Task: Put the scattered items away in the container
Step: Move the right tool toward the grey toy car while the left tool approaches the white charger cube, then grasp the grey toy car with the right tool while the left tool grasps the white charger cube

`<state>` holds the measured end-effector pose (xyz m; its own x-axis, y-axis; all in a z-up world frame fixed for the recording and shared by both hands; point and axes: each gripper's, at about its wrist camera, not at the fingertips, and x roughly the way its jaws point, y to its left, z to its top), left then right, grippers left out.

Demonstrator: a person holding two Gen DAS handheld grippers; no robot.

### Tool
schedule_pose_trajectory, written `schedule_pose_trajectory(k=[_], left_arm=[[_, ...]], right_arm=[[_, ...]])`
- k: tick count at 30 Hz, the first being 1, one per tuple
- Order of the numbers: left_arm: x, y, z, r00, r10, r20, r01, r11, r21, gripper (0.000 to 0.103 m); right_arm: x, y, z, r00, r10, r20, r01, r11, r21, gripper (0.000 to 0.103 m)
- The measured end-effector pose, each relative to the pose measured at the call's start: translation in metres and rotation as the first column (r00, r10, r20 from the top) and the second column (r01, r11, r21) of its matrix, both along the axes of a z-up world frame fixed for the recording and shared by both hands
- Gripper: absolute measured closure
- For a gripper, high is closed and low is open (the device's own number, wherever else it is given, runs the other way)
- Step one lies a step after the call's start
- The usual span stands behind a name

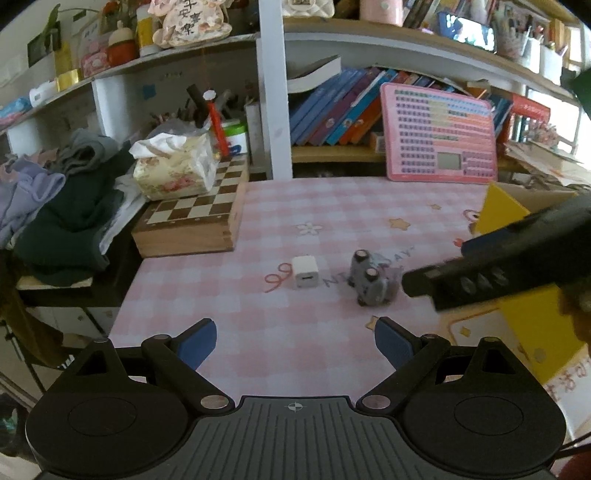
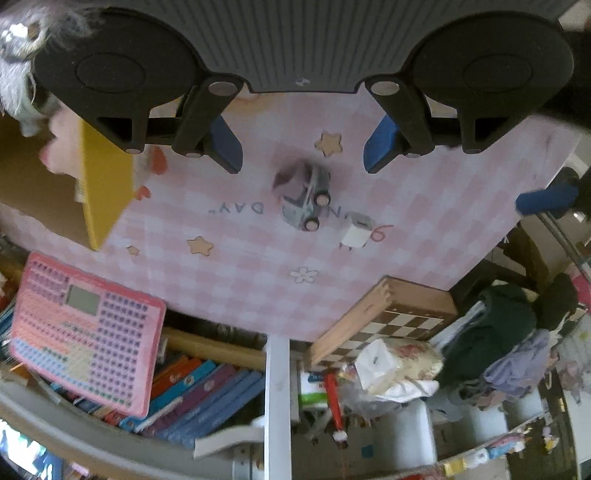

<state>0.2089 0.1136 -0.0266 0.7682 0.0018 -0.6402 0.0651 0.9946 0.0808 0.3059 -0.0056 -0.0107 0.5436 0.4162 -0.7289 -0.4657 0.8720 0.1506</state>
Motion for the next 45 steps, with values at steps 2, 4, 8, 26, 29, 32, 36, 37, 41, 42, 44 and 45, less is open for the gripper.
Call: schedule_pose_trajectory(k=[2, 4, 8, 26, 29, 32, 36, 37, 41, 42, 44, 45], left_arm=[[0.006, 0.001, -0.003, 1.0, 0.008, -0.008, -0.008, 1.0, 0.006, 0.008], [0.013, 0.003, -0.005, 1.0, 0.016, -0.017, -0.016, 1.0, 0.012, 0.008], [0.023, 0.007, -0.011, 0.999, 0.029, -0.03, -0.029, 0.999, 0.019, 0.008], [0.093, -0.004, -0.041, 0.997, -0.028, -0.07, 0.029, 0.999, 0.018, 0.009], [0.109, -0.005, -0.045, 0.997, -0.025, -0.075, 0.024, 1.0, -0.014, 0.01], [0.121, -0.009, -0.048, 0.997, -0.032, -0.07, 0.032, 0.999, -0.003, 0.011], [0.136, -0.015, -0.054, 0.994, -0.055, -0.09, 0.056, 0.998, 0.007, 0.027], [0.139, -0.016, -0.056, 0.994, -0.056, -0.099, 0.056, 0.998, 0.006, 0.033], [0.146, -0.018, -0.064, 0.99, -0.045, -0.134, 0.047, 0.999, 0.01, 0.054], [0.147, -0.018, -0.066, 0.989, -0.043, -0.141, 0.044, 0.999, 0.006, 0.059], [0.149, -0.015, -0.066, 0.99, -0.036, -0.135, 0.034, 0.999, -0.015, 0.066], [0.149, -0.015, -0.066, 0.991, -0.03, -0.133, 0.027, 0.999, -0.02, 0.071]], right_arm=[[0.019, 0.008, -0.006, 0.999, -0.005, -0.041, 0.006, 1.0, 0.005, 0.032], [0.035, 0.018, -0.013, 0.998, -0.004, -0.067, 0.004, 1.0, -0.01, 0.032], [0.057, 0.039, -0.028, 0.996, 0.032, -0.088, -0.037, 0.998, -0.058, 0.032], [0.101, 0.01, -0.049, 0.982, -0.127, -0.14, 0.115, 0.989, -0.092, 0.056], [0.101, 0.004, -0.048, 0.981, -0.139, -0.136, 0.127, 0.987, -0.095, 0.056], [0.102, 0.003, -0.05, 0.979, -0.144, -0.146, 0.131, 0.987, -0.096, 0.056], [0.103, 0.003, -0.054, 0.976, -0.14, -0.168, 0.126, 0.988, -0.094, 0.056], [0.103, 0.003, -0.055, 0.975, -0.14, -0.173, 0.125, 0.988, -0.093, 0.056], [0.102, 0.004, -0.056, 0.975, -0.135, -0.175, 0.121, 0.988, -0.091, 0.056], [0.102, 0.004, -0.056, 0.976, -0.133, -0.175, 0.119, 0.989, -0.091, 0.056], [0.102, 0.004, -0.057, 0.976, -0.129, -0.176, 0.115, 0.989, -0.09, 0.056], [0.102, 0.005, -0.057, 0.976, -0.127, -0.177, 0.113, 0.99, -0.09, 0.056]])
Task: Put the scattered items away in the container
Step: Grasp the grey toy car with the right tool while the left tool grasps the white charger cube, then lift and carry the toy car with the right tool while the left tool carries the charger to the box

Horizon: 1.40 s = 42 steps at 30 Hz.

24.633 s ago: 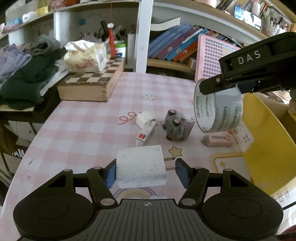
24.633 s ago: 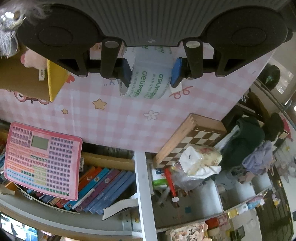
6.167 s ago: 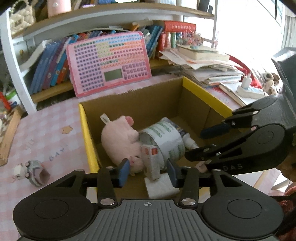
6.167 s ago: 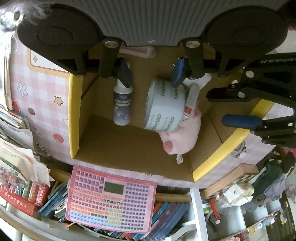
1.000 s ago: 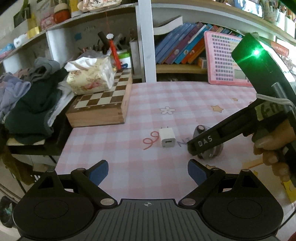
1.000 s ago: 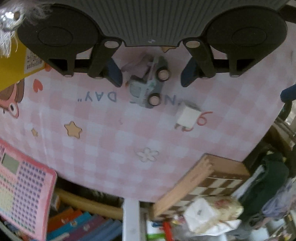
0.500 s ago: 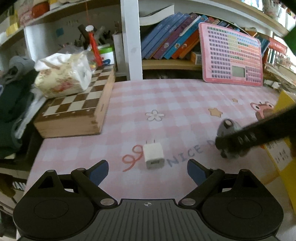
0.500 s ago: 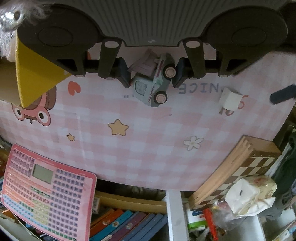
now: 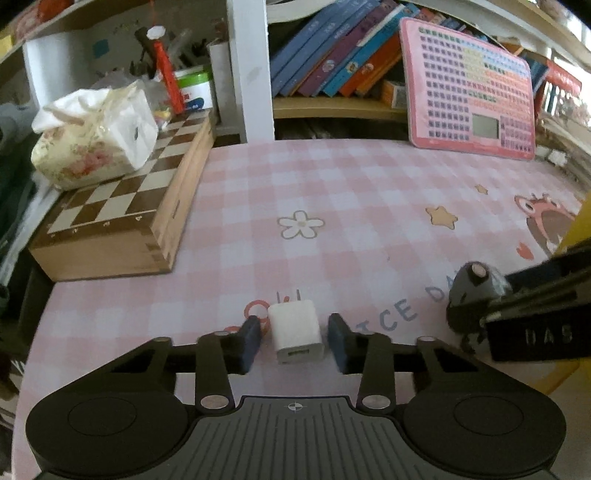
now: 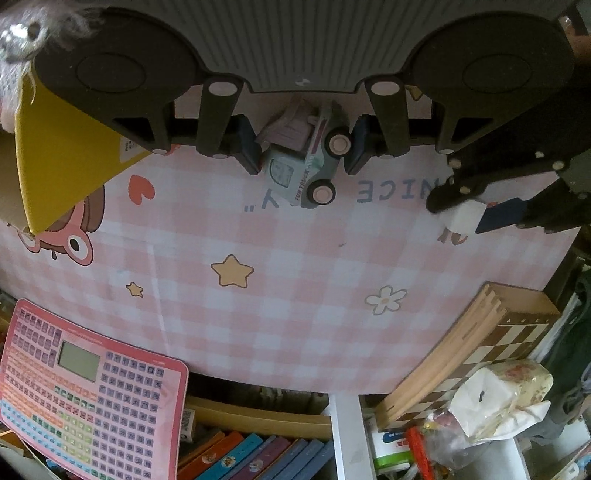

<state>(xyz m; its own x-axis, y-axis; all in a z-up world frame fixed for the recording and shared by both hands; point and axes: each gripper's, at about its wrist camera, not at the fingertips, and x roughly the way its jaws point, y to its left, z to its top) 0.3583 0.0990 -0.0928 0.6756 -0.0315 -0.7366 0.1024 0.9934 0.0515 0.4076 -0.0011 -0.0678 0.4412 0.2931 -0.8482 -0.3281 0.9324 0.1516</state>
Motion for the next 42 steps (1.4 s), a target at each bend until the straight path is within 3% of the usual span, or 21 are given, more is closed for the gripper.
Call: schedule_pose_trajectory(k=[1, 8, 18, 42], left_arm=[[0.001, 0.001, 0.0, 1.0, 0.002, 0.002, -0.002, 1.0, 0.002, 0.078], [-0.01, 0.011, 0.008, 1.0, 0.021, 0.001, -0.021, 0.999, -0.048, 0.078], [-0.05, 0.023, 0.047, 0.998, 0.021, 0.064, -0.014, 0.994, -0.111, 0.078], [-0.185, 0.018, 0.101, 0.989, -0.016, 0.15, 0.043, 0.983, -0.176, 0.078]], right_arm=[[0.0, 0.001, 0.0, 1.0, 0.003, -0.001, -0.003, 1.0, -0.001, 0.056], [-0.005, 0.001, 0.005, 1.0, 0.022, 0.015, -0.023, 1.0, 0.018, 0.057], [-0.031, -0.006, 0.034, 0.998, 0.023, 0.067, -0.029, 0.996, 0.087, 0.057], [-0.164, -0.037, 0.077, 0.986, 0.047, 0.159, -0.07, 0.987, 0.144, 0.057]])
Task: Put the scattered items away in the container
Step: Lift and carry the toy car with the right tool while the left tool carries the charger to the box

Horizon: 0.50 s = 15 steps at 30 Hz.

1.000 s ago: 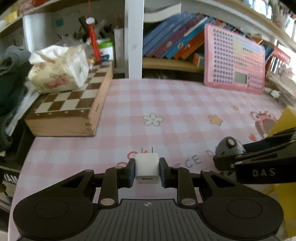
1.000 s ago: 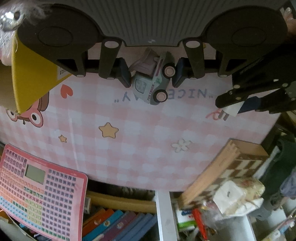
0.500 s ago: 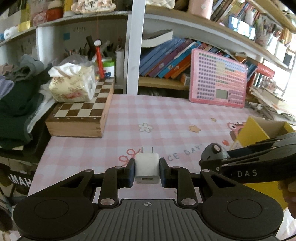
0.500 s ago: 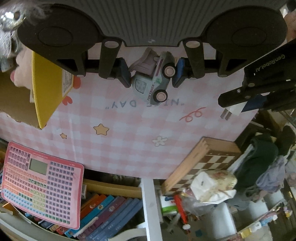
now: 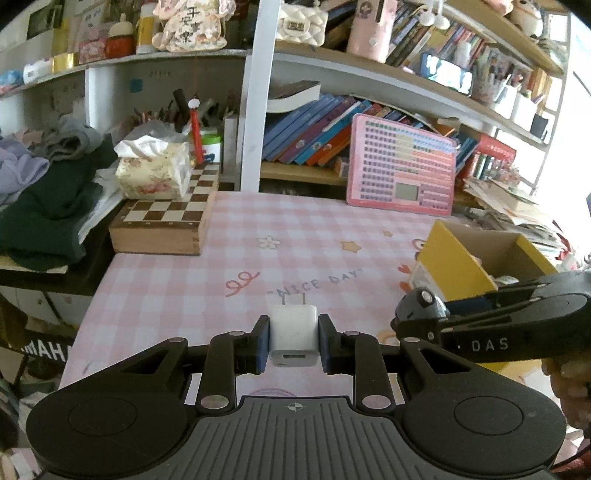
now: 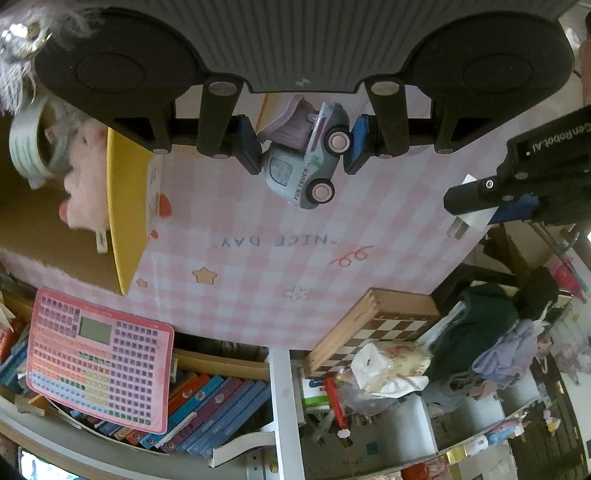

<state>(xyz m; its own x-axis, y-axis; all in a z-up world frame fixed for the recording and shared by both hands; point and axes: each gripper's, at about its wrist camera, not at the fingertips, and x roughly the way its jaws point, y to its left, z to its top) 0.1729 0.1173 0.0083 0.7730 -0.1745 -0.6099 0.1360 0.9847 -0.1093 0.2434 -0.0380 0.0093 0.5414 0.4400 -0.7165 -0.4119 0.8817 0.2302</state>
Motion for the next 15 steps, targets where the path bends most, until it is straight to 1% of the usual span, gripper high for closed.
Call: schedule_pose_trajectory(k=[6, 9, 15], left_arm=[[-0.028, -0.001, 0.009, 0.999, -0.033, 0.021, 0.033, 0.999, 0.005, 0.078], [-0.04, -0.001, 0.009, 0.999, -0.045, 0.019, 0.044, 0.999, 0.017, 0.078], [-0.066, 0.0, 0.013, 0.998, -0.066, 0.024, 0.066, 0.998, 0.005, 0.078]], right_arm=[[-0.033, -0.006, 0.007, 1.0, 0.003, 0.029, -0.003, 1.0, -0.002, 0.057], [-0.046, -0.01, 0.007, 1.0, -0.005, 0.016, 0.004, 1.0, 0.007, 0.057], [-0.075, -0.013, 0.007, 1.0, -0.014, 0.005, 0.014, 1.0, 0.009, 0.057]])
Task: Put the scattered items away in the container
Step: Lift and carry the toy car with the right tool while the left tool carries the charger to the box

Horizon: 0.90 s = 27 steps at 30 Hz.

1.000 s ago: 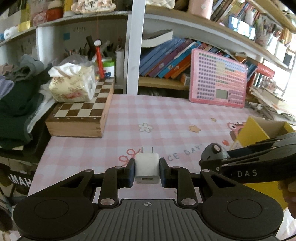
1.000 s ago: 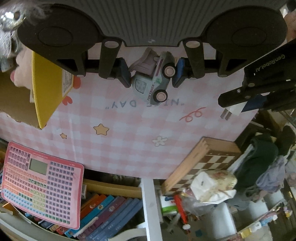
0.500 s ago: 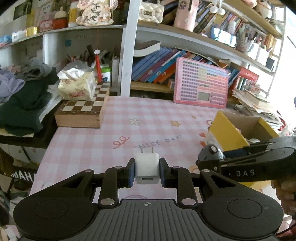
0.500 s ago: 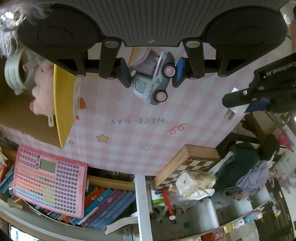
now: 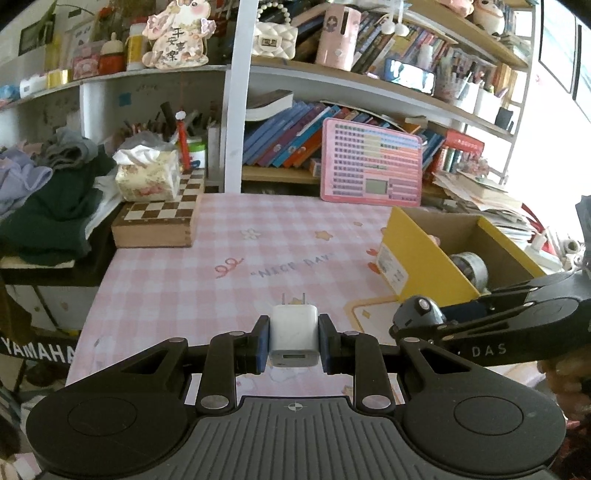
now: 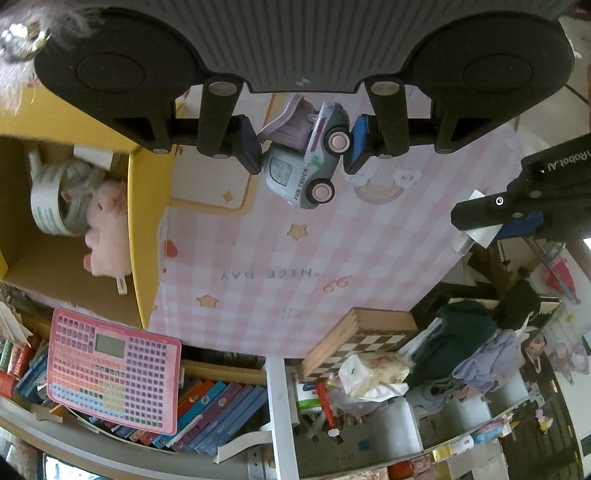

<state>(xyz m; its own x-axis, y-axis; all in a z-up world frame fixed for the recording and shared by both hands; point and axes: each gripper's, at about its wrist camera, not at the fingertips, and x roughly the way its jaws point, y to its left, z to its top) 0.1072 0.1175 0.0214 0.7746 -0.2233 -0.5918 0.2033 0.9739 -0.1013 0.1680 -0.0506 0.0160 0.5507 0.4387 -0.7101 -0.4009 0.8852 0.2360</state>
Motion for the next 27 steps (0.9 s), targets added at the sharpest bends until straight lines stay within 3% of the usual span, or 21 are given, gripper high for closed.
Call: schedule_pose_trajectory(k=[17, 27], left_arm=[[-0.053, 0.005, 0.002, 1.0, -0.019, -0.008, 0.019, 1.0, -0.024, 0.078], [-0.069, 0.001, 0.001, 0.998, -0.057, -0.012, 0.057, 0.998, -0.027, 0.078]], right_arm=[[-0.067, 0.015, 0.006, 0.996, 0.032, 0.079, -0.03, 0.999, -0.032, 0.057], [-0.09, 0.011, 0.003, 0.998, -0.001, 0.063, 0.002, 1.0, -0.025, 0.057]])
